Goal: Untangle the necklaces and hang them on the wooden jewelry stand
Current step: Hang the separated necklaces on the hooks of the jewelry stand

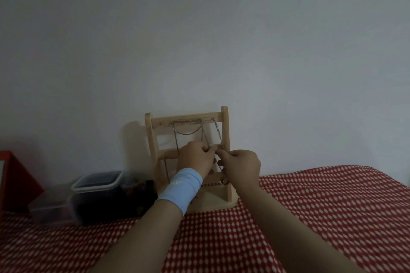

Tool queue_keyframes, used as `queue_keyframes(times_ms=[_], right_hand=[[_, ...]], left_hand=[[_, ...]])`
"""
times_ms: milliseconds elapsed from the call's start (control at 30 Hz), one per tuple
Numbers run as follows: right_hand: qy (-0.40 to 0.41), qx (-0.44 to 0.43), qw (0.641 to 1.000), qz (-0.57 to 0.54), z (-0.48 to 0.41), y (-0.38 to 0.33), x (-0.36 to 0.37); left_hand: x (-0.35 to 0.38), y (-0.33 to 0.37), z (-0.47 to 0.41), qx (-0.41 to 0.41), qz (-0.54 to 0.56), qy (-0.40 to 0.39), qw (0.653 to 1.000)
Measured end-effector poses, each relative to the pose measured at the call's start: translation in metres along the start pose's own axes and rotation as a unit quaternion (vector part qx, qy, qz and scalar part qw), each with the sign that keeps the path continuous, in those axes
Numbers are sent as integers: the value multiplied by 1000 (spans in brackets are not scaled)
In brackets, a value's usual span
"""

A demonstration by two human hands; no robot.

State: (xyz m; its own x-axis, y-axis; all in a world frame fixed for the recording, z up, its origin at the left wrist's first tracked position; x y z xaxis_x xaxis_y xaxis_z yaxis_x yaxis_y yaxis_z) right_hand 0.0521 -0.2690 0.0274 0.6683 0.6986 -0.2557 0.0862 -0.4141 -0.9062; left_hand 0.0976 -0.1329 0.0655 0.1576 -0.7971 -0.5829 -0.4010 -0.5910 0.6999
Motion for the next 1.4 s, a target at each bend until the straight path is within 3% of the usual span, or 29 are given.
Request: queue_keyframes(times_ms=[200,367,633,867,1133,1200,1267,1400], right_hand=[[54,49,997,-35,11,5,1],[18,68,998,-5,18,20,0],[-48,36,989,134,23,28,9],[-75,-24,964,255,21,4,5],[-58,-120,974,184,50,-37,-3],[-104,-174,967,156,63,-53,12],[-217,-185,943,170,80,-59,41],[-429,-158,853,250,118,-48,97]], left_hand=[[1,0,3,-21,55,-7,998],[3,-3,-1,-20,41,-14,999],[4,-4,0,-33,77,-41,996],[-8,-4,0,-24,8,-87,996],[-54,-34,32,14,-41,-63,997],[-70,-52,43,-1,-48,-93,994],[-77,-74,55,-11,-83,-166,983],[-80,-129,84,-53,-169,-310,934]])
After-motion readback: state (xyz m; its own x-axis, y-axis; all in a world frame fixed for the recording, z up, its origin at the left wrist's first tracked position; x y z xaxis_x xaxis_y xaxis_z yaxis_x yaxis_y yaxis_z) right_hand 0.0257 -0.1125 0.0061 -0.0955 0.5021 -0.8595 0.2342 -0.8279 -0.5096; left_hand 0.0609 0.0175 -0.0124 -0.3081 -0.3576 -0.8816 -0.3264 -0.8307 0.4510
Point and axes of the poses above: each hand's wrist, its own z-axis away from the middle knuckle, its own x-axis out of the palm, y = z × x, the point moved 6 cm from there along -z, towards the middle knuckle, and after that the axes turned 1 degree about z, right-handed, at the moved point
